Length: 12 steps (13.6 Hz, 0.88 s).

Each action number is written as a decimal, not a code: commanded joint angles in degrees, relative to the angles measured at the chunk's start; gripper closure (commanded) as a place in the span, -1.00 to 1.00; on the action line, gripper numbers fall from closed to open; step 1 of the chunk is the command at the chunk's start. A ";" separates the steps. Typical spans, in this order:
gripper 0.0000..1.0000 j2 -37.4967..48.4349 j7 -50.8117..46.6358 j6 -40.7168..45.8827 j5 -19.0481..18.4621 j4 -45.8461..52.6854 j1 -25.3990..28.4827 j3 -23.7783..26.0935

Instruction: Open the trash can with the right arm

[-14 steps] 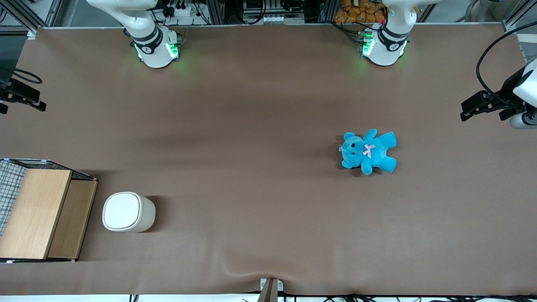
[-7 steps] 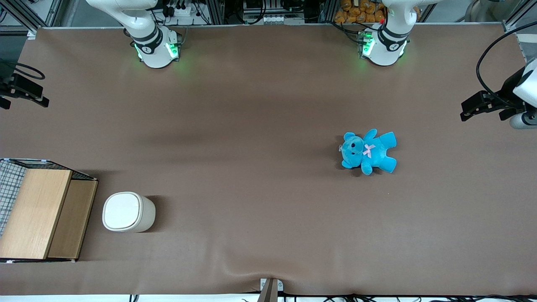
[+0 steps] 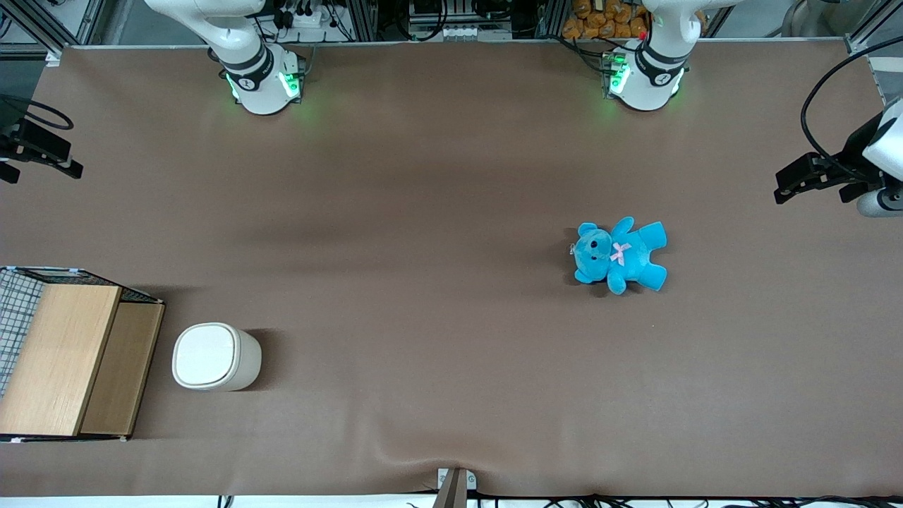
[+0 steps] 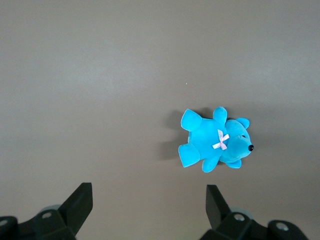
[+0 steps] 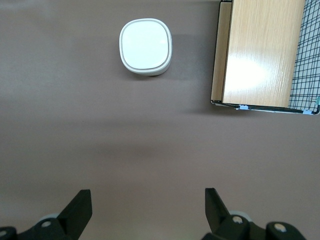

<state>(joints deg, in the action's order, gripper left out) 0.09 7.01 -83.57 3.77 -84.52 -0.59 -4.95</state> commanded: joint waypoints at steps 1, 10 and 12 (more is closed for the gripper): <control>-1.00 0.88 -0.86 0.51 0.45 -0.11 -0.02 -0.32; -1.00 0.88 -5.34 0.51 -1.13 -0.29 0.15 -0.23; -1.00 0.70 -4.91 0.25 -1.48 -0.29 0.15 -0.14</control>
<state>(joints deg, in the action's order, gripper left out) 0.09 3.14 -83.47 3.19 -84.54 -0.61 -5.24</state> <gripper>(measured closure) 0.000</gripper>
